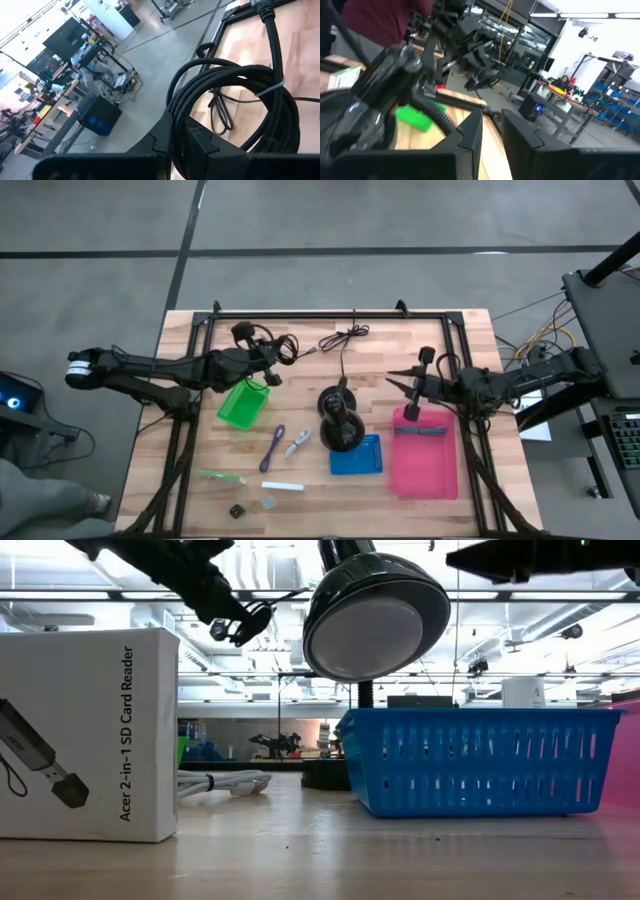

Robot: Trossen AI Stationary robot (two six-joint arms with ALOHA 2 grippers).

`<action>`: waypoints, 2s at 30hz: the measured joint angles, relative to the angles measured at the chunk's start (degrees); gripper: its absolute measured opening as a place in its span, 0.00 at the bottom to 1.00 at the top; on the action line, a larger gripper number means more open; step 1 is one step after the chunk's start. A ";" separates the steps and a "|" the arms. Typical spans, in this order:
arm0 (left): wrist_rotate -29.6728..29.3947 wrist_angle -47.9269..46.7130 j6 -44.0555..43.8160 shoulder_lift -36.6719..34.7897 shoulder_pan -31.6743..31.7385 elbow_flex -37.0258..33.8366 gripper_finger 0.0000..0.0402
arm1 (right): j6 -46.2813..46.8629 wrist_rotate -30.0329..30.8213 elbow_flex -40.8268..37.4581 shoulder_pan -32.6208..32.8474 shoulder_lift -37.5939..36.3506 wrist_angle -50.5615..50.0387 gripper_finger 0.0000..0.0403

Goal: Pick and place items into bin
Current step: Put the black charger cable into the pink bin

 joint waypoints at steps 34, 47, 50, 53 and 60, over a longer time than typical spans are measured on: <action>3.02 7.42 6.55 0.04 0.04 0.24 0.03 | 7.05 -19.58 14.07 -18.48 13.90 -0.10 0.37; 2.97 10.37 6.05 0.04 0.04 -0.08 0.03 | 12.89 -37.06 27.91 -24.29 28.33 -4.00 0.39; 2.96 14.21 6.31 0.04 0.04 -0.43 0.03 | 12.70 -37.16 29.53 -25.49 30.16 -4.13 0.39; 4.29 15.47 6.43 0.04 0.08 -0.53 0.03 | 13.22 -37.78 31.13 -26.36 31.58 -4.54 0.39; 7.32 24.85 7.78 3.79 0.20 -0.57 0.03 | 12.62 -38.28 34.03 -26.64 34.15 -4.91 0.39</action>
